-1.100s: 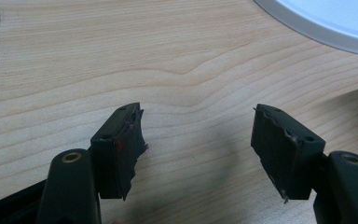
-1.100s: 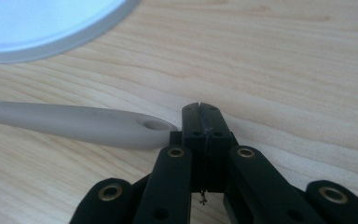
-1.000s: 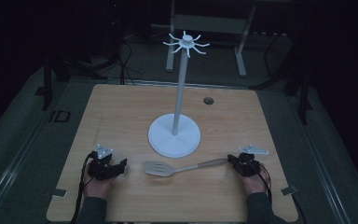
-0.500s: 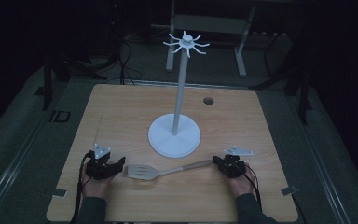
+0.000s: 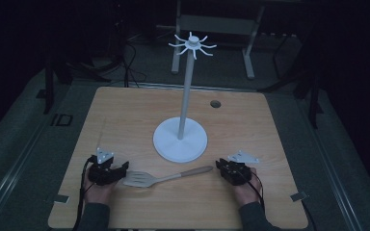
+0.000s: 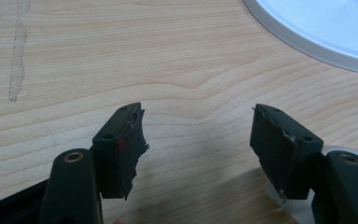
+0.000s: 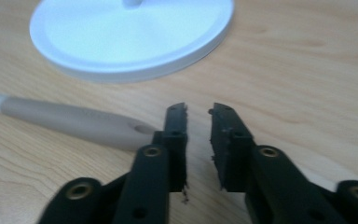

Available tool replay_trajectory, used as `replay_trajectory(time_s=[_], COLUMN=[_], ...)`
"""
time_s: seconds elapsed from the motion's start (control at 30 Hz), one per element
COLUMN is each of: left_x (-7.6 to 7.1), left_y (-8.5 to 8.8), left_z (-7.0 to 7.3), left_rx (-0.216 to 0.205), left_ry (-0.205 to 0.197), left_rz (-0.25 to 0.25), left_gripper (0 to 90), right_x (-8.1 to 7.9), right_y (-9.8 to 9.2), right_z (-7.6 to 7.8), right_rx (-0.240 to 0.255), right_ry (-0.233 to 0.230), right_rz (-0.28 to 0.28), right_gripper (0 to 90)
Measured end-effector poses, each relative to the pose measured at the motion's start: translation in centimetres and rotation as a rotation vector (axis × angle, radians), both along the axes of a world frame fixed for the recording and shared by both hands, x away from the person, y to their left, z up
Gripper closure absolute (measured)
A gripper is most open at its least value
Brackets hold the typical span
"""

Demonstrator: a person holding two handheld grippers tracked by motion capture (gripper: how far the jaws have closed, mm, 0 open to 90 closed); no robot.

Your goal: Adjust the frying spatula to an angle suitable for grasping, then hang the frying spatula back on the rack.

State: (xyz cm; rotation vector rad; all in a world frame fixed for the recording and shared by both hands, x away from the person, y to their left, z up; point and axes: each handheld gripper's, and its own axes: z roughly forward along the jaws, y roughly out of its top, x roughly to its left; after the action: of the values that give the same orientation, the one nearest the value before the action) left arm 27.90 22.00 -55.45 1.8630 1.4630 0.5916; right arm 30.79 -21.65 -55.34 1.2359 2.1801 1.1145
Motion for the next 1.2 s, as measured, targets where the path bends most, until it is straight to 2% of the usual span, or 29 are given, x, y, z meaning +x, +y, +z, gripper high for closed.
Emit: replay_trajectory(time_s=[0.03, 0.13, 0.2, 0.3, 0.33, 0.37, 0.43, 0.53, 0.6, 0.7, 0.8, 0.93, 1.07, 1.1, 1.13, 1.2], left_x=[0.0, 0.0, -0.1, -0.1, -0.2, -0.2, -0.2, -0.2, -0.1, 0.2, 0.7, 1.7, 2.5, 2.5, 2.8, 3.2], left_y=[0.0, 0.0, 0.2, 0.2, 0.3, 0.3, 0.4, 0.3, 0.1, -0.6, -1.6, -3.2, -4.8, -4.8, -5.6, -6.5], left_z=[0.0, 0.1, 0.3, 0.4, 0.5, 0.6, 0.9, 1.5, 2.2, 3.1, 4.0, 5.3, 6.5, 6.5, 6.9, 7.1], left_rx=[0.001, 0.003, -0.002, -0.004, -0.017, -0.026, -0.029, -0.053, -0.065, -0.059, -0.048, -0.039, -0.025, -0.025, -0.025, -0.025], left_ry=[0.000, -0.002, -0.009, -0.012, -0.021, -0.022, -0.024, -0.037, -0.051, -0.064, -0.071, -0.087, -0.090, -0.090, -0.077, -0.052], left_rz=[0.001, -0.002, -0.005, -0.003, 0.000, -0.002, -0.003, -0.016, -0.032, -0.070, -0.114, -0.160, -0.219, -0.219, -0.274, -0.331], left_gripper=[35.1, 35.6, 35.6, 36.1, 36.1, 36.7, 37.2, 40.1, 41.0, 41.9, 42.4, 43.9, 45.8, 45.7, 45.7, 44.6], right_x=[0.0, -0.5, -0.5, -0.5, -0.5, -0.4, -0.5, -0.5, -0.5, -0.7, -0.9, -1.4, -2.0, -2.0, -2.2, -2.4], right_y=[0.0, -1.5, -2.1, -2.9, -2.9, -3.7, -4.3, -5.2, -6.0, -6.8, -7.4, -8.1, -8.2, -8.2, -8.2, -8.3], right_z=[0.0, 1.0, 1.4, 1.7, 1.7, 2.1, 2.3, 2.6, 2.9, 3.3, 3.7, 4.4, 4.9, 4.9, 4.9, 5.0], right_rx=[0.000, 0.033, 0.022, 0.040, 0.040, 0.048, 0.052, 0.024, 0.044, 0.059, 0.070, 0.122, 0.105, 0.105, 0.094, 0.089], right_ry=[0.000, -0.026, -0.044, -0.045, -0.045, -0.045, -0.058, -0.080, -0.078, -0.073, -0.067, -0.059, -0.074, -0.074, -0.071, -0.054], right_rz=[0.000, -0.031, -0.054, -0.072, -0.072, -0.088, -0.089, -0.100, -0.119, -0.140, -0.131, -0.145, -0.137, -0.137, -0.139, -0.140], right_gripper=[74.4, 64.7, 62.7, 61.5, 60.6, 56.5, 54.9, 55.1, 54.8, 54.6, 52.8, 52.9, 51.3, 51.3, 51.5, 52.5])
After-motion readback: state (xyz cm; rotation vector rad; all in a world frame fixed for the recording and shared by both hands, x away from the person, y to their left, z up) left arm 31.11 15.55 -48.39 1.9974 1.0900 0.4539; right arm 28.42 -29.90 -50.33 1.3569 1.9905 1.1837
